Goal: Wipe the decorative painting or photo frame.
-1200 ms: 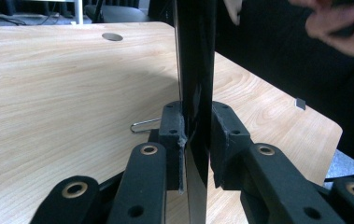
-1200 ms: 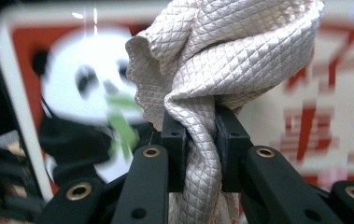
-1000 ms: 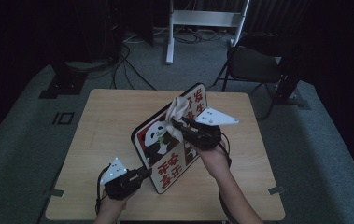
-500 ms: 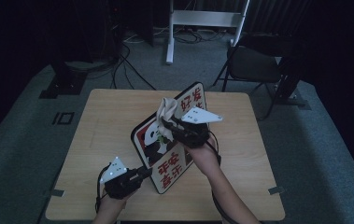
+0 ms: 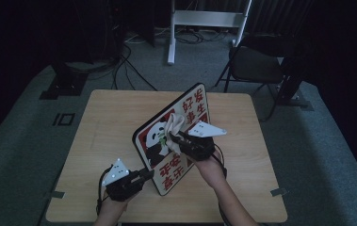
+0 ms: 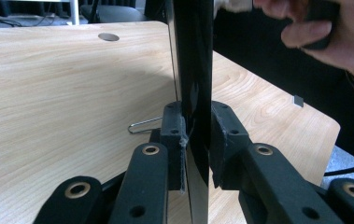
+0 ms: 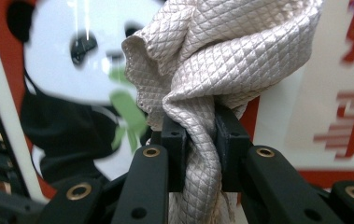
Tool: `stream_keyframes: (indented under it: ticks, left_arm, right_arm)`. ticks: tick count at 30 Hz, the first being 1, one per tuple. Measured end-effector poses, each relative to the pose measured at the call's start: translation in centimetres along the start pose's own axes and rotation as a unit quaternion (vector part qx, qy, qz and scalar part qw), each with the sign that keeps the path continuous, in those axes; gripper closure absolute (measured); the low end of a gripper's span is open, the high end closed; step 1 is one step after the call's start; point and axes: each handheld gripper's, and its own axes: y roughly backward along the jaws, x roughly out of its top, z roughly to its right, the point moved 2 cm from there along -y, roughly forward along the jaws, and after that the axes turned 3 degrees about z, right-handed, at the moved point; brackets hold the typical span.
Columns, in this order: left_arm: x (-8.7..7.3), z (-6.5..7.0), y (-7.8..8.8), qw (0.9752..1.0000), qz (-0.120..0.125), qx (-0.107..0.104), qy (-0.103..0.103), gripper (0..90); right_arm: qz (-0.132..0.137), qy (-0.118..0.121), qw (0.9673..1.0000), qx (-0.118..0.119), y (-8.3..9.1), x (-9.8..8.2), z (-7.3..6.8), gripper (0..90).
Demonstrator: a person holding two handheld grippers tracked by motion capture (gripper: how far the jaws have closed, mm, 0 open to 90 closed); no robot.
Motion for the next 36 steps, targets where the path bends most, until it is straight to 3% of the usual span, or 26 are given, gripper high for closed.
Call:
stream_keyframes:
  ticks: [8,17,36]
  left_arm:
    - [0.0,0.0,0.0,1.0000,0.000,0.001,0.000,78.1]
    - [0.0,0.0,0.0,1.0000,0.000,0.001,0.001,78.0]
    - [0.0,0.1,-0.1,1.0000,-0.001,0.000,0.000,78.0]
  right_arm:
    - [-0.030,-0.019,0.9994,-0.001,-0.1,-3.5,0.5,76.7]
    - [-0.055,-0.031,0.9980,-0.005,-0.1,-6.0,0.9,76.6]
    - [-0.121,-0.053,0.9912,-0.015,-0.5,-11.5,1.6,76.7]
